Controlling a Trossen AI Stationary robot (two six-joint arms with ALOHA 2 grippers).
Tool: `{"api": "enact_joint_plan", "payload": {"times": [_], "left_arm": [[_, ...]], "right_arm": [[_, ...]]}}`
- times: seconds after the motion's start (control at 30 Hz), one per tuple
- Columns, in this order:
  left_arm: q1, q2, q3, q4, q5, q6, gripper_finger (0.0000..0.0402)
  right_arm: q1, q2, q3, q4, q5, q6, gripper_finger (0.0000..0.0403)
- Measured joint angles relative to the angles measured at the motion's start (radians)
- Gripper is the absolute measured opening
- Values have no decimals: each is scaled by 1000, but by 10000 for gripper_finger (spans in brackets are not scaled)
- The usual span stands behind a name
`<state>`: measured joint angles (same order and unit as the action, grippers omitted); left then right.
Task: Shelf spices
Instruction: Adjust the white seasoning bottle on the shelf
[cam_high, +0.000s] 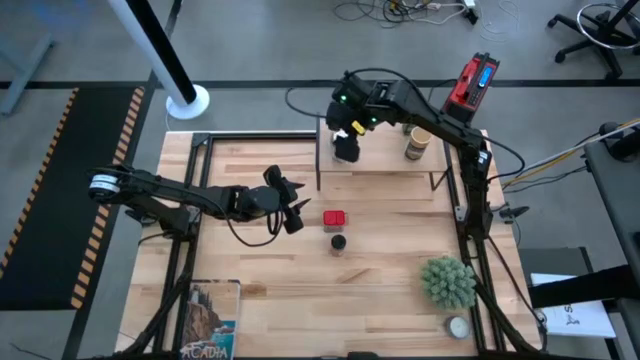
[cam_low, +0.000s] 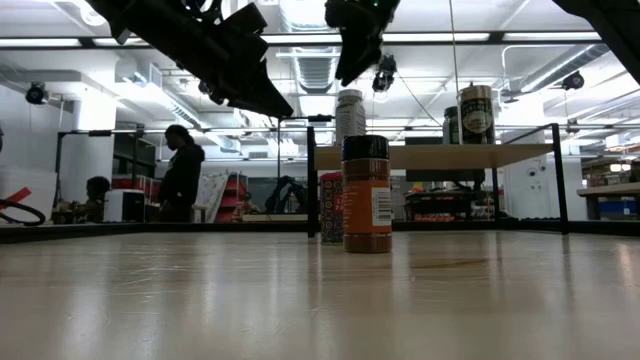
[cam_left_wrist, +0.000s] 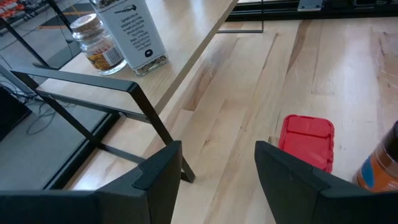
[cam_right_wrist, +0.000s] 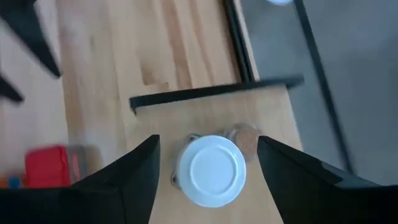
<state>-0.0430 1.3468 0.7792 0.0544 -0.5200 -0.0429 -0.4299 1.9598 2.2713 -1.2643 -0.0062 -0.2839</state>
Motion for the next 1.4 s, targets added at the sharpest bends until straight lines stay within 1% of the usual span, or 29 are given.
{"api": "enact_joint_plan", "payload": {"times": [0.13, 0.23, 0.47, 0.63, 0.9, 1.23, 1.33, 1.4], "left_arm": [[0, 0, 0, 0, 3, 0, 192], [0, 0, 0, 0, 3, 0, 192], [0, 0, 0, 1, 2, 0, 192], [0, 0, 2, -2, 2, 1, 192], [0, 0, 4, -3, 3, 3, 192], [0, 0, 5, -3, 6, 3, 192], [0, 0, 6, -3, 6, 3, 192], [0, 0, 6, -3, 7, 3, 192]], "right_arm": [[3, -1, 0, -24, -14, -183, 239], [3, 2, 0, -41, -18, -280, 236], [5, 16, -1, -47, 5, -393, 243], [7, 23, -1, -49, 9, -408, 250], [7, 23, -2, -78, 0, -334, 261], [5, 23, -2, -39, -3, -314, 283], [-3, 23, -3, -39, -40, -285, 284], [-9, 23, -3, -39, -45, -284, 283]]}}
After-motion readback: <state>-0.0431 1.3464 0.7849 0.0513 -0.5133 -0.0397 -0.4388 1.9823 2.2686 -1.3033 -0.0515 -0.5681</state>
